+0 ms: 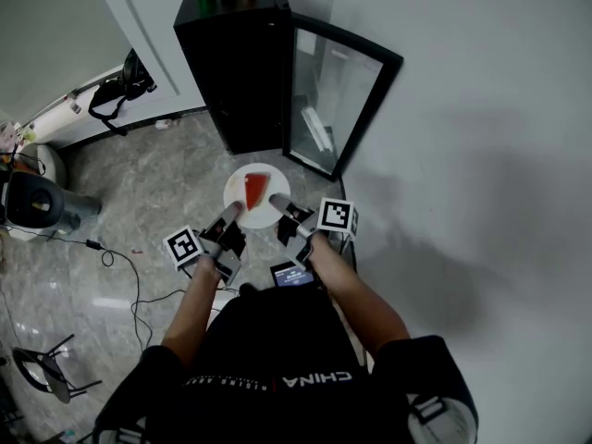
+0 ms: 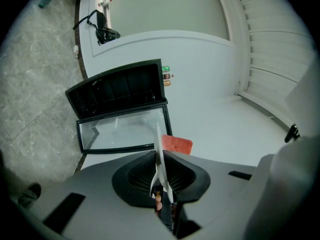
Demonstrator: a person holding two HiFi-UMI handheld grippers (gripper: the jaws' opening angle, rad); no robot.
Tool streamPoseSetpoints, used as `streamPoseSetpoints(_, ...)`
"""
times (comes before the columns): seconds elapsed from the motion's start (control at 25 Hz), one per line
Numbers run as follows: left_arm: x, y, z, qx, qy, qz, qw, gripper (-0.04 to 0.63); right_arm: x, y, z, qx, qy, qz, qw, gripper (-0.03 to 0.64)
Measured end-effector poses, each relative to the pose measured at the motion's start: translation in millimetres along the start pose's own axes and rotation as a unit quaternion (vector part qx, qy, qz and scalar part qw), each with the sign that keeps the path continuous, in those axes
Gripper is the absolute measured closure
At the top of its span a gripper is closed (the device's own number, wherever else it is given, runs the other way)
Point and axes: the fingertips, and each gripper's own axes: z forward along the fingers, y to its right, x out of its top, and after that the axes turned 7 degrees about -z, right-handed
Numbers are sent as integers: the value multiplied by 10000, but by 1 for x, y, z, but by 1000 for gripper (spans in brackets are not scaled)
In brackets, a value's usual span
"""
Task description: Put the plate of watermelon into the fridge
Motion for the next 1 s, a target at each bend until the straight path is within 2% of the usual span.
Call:
streamPoseSetpoints(0.36, -2, 10, -2, 93, 93, 24, 9999, 549, 2, -14, -3, -26, -121, -18, 9999, 586)
streamPoseSetpoints(0.64, -4, 33, -3, 25, 255, 107, 9996, 549, 6, -34, -4, -12, -336, -106, 9994, 586)
streamPoseSetpoints(1.0, 1, 6, 0, -54, -3, 109, 9999, 549, 3, -9, 3, 12, -96, -175, 9998, 586)
